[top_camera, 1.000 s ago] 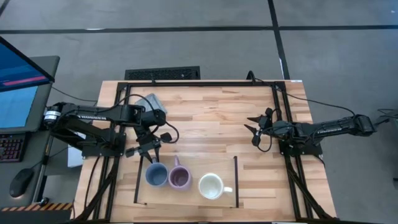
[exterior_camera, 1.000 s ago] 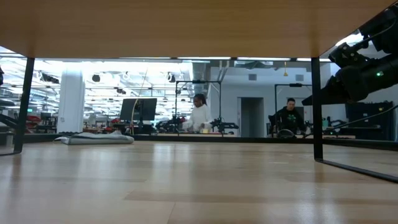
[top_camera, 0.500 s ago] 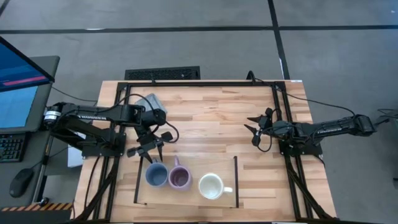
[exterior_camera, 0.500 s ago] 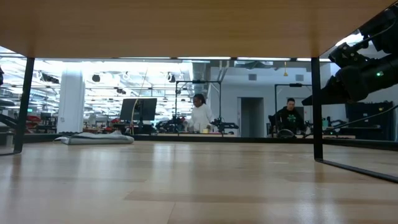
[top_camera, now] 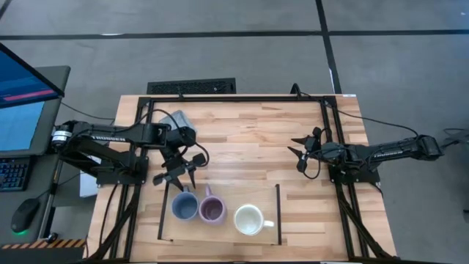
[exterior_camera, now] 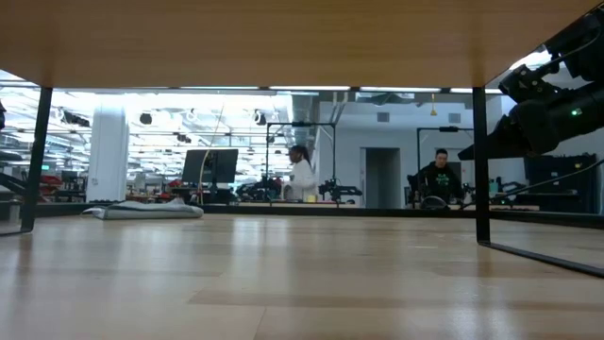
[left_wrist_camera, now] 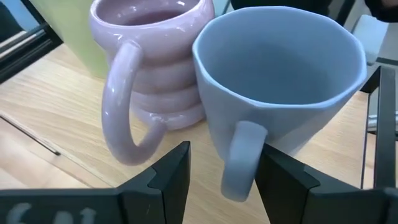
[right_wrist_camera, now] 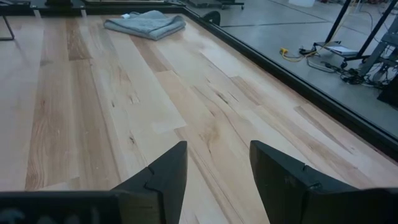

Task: Stack small to large cups/mugs on shelf
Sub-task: Put the blue mug on the shelf, then adjust the green mug on the shelf

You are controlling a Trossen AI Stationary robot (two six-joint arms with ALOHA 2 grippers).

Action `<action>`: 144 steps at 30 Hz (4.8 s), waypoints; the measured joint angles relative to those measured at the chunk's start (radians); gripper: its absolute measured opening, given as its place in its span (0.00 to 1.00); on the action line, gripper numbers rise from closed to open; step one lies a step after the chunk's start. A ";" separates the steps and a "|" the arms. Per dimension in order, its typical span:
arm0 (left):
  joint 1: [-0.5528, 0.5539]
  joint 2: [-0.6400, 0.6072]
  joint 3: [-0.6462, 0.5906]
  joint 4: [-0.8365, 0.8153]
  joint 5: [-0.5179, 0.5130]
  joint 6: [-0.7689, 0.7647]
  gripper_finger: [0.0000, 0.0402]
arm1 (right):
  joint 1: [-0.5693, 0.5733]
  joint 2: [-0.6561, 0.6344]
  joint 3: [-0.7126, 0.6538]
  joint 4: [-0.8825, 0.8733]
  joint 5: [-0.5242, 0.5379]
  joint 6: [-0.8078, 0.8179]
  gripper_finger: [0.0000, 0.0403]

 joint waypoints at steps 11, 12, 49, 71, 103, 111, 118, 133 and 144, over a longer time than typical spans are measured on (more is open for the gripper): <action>0.000 0.000 0.000 0.004 -0.042 -0.045 0.40 | 0.000 0.000 0.000 0.000 0.000 0.000 0.49; 0.000 0.000 0.000 0.004 -0.044 -0.045 0.40 | 0.000 0.000 0.000 0.000 0.000 0.000 0.49; 0.026 -0.029 0.000 -0.102 -0.192 -0.047 0.40 | 0.000 0.000 0.000 0.000 -0.001 0.026 0.49; 0.166 -0.197 -0.001 -0.102 -0.182 -0.113 0.40 | 0.001 -0.001 -0.002 0.078 -0.033 0.071 0.49; 0.567 -0.872 -0.474 0.438 -0.524 -0.742 0.40 | 0.002 -0.001 0.000 0.214 -0.199 0.090 0.49; 0.566 -1.078 -0.625 0.441 -0.525 -0.819 0.40 | 0.005 0.000 0.037 0.290 -0.520 0.156 0.49; 0.566 -1.106 -0.678 0.431 -0.533 -0.859 0.40 | 0.108 0.062 0.194 0.186 -0.573 0.093 0.49; 0.566 -1.106 -0.678 0.392 -0.549 -0.860 0.40 | 0.411 0.495 0.648 -0.062 -0.542 0.252 0.49; 0.566 -1.106 -0.678 0.340 -0.549 -0.857 0.40 | 0.591 0.714 0.847 -0.149 -0.490 0.456 0.49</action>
